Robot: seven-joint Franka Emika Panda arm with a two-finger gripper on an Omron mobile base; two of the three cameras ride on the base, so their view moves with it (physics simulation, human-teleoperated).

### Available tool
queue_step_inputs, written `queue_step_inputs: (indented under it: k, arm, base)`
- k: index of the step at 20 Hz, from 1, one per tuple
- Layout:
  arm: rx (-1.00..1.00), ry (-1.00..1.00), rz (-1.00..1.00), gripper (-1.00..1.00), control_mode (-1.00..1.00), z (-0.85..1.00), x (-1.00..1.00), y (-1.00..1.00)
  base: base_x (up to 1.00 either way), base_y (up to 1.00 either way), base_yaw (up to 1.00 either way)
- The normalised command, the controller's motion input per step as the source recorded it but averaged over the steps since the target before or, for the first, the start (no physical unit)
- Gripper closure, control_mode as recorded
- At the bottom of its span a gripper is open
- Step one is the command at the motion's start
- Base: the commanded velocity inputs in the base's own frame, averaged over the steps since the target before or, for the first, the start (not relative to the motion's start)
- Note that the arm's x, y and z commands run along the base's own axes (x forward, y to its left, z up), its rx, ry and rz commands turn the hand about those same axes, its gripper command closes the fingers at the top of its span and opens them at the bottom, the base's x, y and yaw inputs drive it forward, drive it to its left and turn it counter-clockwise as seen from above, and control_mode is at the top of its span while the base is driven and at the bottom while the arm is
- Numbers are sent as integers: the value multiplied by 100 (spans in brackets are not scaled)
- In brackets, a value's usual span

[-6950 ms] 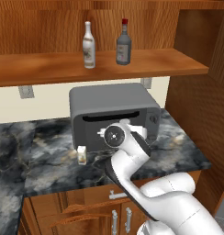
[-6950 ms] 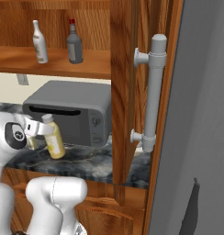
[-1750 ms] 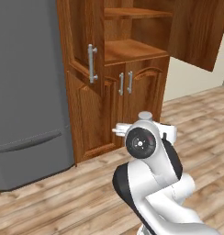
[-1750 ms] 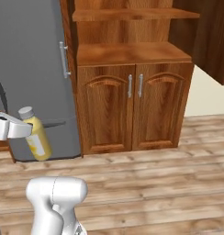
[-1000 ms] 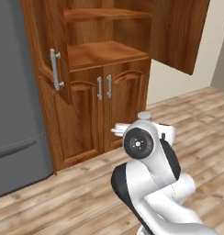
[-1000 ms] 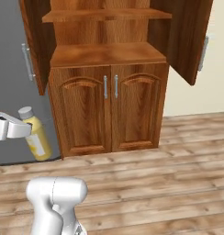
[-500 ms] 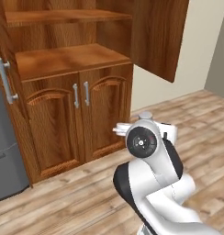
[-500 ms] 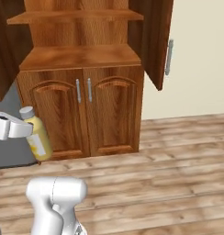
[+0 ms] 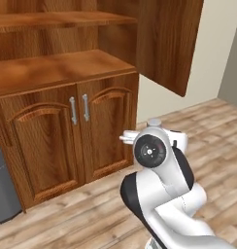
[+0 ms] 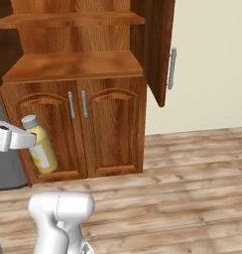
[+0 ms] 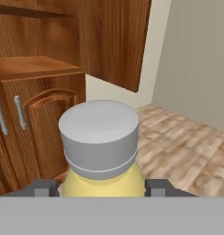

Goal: Sort all alcoholic drinks to one cabinet, and non-alcoholic drinks to the other.

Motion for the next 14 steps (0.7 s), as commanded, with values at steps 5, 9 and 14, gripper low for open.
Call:
queue_step_inputs:
  k: [5,9,14]
  arm:
    - [0,0,0,100,100,0,0,0]
    - [0,0,0,100,100,0,0,0]
    - [0,0,0,100,100,0,0,0]
  base:
    - [71,-1,2]
    - [74,0,4]
    - [77,0,7]
